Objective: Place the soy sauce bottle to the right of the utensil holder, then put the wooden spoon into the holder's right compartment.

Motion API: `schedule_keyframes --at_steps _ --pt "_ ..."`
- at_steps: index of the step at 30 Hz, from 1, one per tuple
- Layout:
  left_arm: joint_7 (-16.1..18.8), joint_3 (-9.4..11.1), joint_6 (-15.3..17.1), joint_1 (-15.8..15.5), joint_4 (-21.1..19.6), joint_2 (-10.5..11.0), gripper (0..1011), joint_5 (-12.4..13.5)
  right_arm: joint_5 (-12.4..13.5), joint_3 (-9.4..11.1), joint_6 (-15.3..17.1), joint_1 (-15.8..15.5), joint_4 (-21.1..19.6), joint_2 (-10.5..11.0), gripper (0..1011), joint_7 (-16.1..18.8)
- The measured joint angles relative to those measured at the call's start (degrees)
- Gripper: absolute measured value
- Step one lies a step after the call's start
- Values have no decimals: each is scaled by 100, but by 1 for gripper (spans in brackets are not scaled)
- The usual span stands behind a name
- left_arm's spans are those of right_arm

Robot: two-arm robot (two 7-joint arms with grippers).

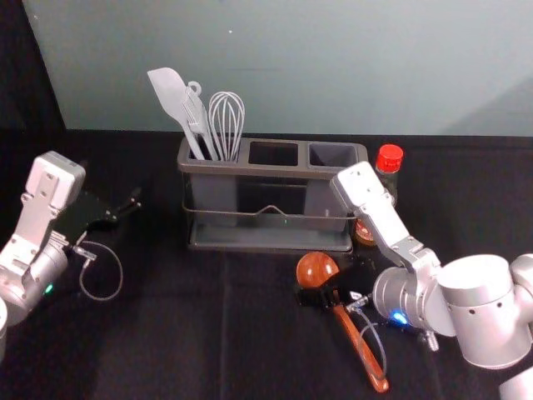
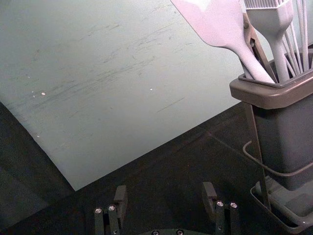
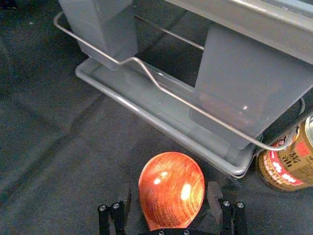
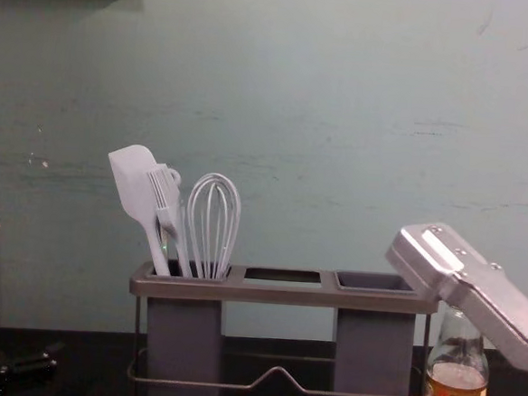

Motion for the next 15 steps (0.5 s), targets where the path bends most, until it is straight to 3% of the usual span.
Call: schedule_keyframes --at_steps 15 --pt "0 0 0 0 0 0 1005 0 -274 -59 -41 137 261 -205 1003 -21"
